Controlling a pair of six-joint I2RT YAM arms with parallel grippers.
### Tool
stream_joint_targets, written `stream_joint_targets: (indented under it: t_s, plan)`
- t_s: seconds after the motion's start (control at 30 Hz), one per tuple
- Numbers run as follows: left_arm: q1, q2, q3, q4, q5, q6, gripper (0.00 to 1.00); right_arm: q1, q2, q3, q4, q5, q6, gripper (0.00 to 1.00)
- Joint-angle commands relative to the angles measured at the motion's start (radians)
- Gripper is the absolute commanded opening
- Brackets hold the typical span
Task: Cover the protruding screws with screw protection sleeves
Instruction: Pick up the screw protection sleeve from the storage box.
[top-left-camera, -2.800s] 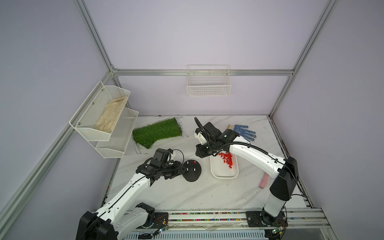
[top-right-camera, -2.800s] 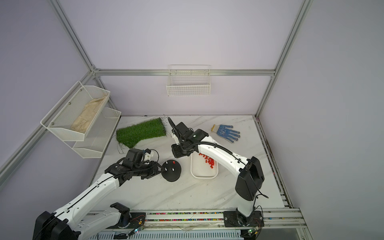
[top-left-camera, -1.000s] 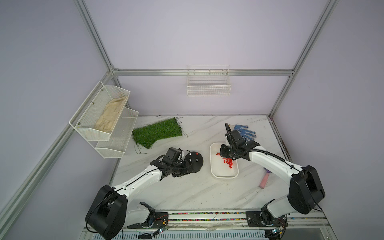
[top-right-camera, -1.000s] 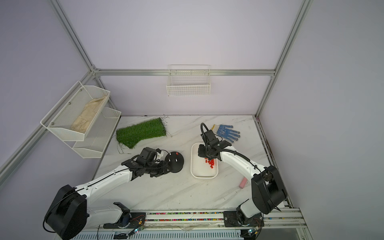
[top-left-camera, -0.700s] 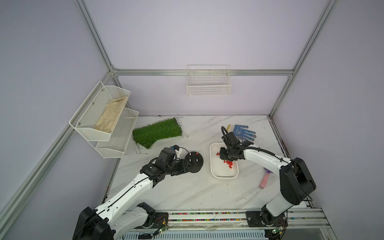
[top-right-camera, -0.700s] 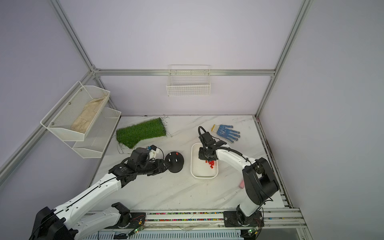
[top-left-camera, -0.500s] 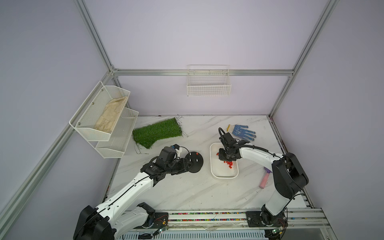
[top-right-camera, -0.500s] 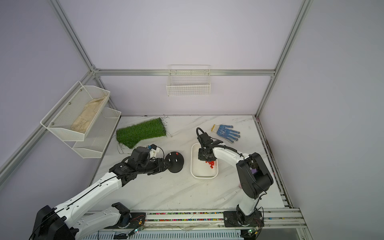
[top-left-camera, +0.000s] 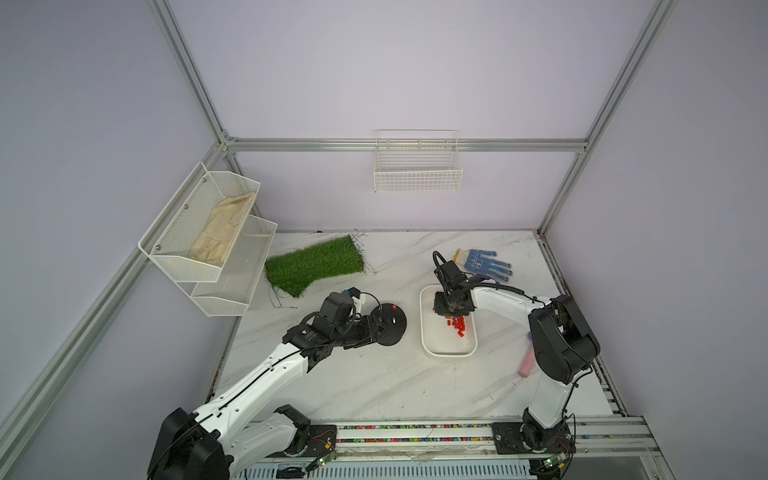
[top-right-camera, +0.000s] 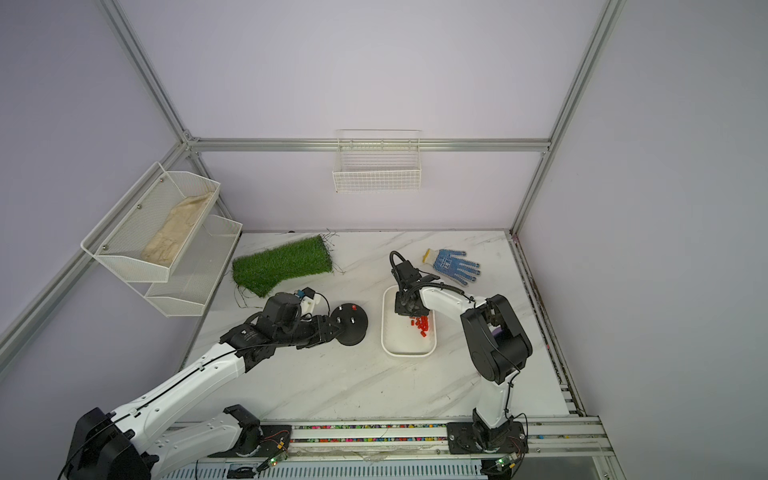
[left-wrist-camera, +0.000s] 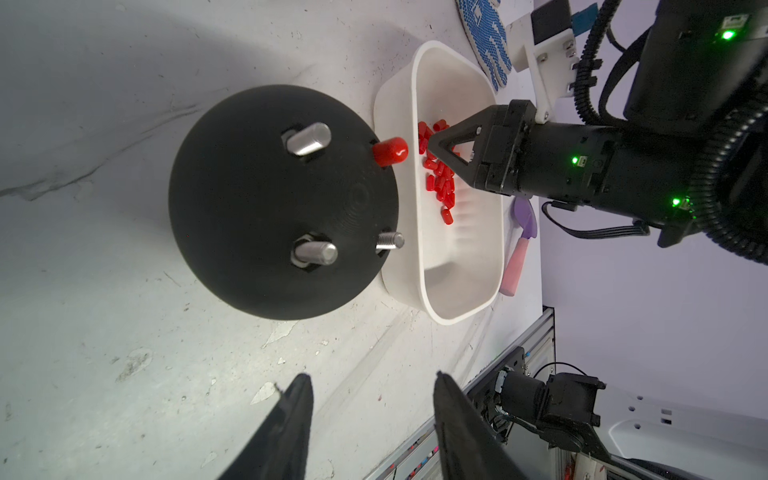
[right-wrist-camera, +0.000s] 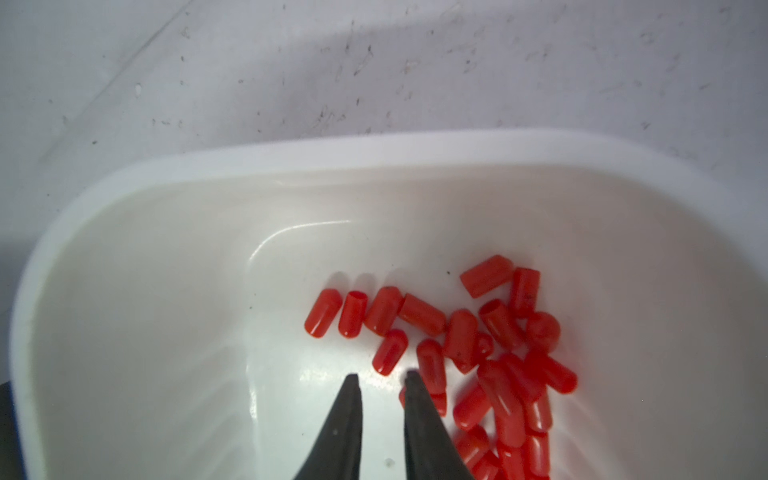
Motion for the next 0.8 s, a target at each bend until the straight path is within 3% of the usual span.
stream_joint_targets:
  t_s: [0.0, 0.77]
  plan:
    - [-0.005, -0.012, 0.047, 0.044, 0.010, 0.004, 0.49, -0.014, 0.011, 0.020, 0.026, 0.020, 0.000, 0.23]
    - [-0.018, 0.011, 0.045, 0.049, 0.012, -0.004, 0.49, -0.048, 0.056, -0.005, 0.095, -0.047, 0.002, 0.22]
